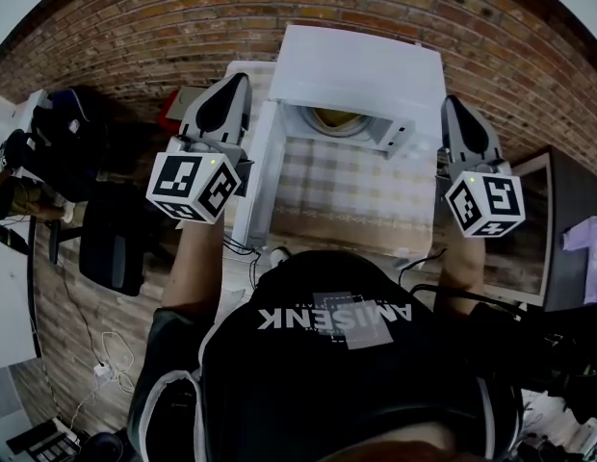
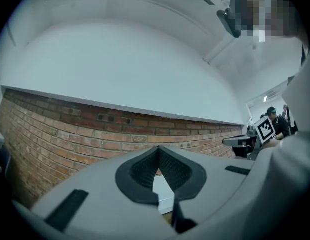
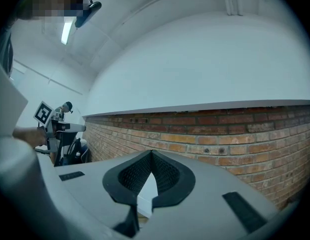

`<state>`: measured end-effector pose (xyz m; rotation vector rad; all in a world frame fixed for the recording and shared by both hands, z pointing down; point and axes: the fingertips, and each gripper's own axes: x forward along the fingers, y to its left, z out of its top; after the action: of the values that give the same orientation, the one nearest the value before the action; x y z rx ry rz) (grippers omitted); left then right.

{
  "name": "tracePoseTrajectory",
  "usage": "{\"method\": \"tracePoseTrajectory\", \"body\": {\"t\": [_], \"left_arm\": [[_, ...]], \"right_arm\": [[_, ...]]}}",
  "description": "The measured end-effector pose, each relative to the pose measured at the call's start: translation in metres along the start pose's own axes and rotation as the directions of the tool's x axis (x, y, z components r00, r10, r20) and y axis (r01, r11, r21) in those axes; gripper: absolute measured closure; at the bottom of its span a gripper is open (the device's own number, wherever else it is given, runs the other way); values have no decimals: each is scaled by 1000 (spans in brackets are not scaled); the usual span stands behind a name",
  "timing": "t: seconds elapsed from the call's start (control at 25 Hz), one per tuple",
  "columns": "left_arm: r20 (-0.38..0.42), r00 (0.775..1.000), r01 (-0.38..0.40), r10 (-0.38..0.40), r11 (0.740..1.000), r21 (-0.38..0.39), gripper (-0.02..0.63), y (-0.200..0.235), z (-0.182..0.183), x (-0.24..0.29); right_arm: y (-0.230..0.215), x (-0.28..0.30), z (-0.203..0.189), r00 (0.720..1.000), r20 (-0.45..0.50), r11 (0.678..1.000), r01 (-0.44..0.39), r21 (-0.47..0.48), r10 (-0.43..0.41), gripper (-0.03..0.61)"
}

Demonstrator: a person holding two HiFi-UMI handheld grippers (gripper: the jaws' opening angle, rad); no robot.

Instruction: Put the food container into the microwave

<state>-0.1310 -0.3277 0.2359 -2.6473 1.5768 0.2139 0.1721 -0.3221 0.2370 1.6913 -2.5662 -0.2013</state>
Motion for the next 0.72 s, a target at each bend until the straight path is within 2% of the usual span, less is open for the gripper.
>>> {"method": "tracePoseTrajectory", "body": {"t": [0.12,0.72], "left_arm": [[-19,1000,5,-5,999,32,601,6,-6,12],[-55,998,-2,4,1000,25,600,18,-24,24]], "right_arm": [[-1,2,1,1000,-6,1000,6,-9,-6,538],[-4,11,0,1000,-12,1000,20,-20,-20,538]]}}
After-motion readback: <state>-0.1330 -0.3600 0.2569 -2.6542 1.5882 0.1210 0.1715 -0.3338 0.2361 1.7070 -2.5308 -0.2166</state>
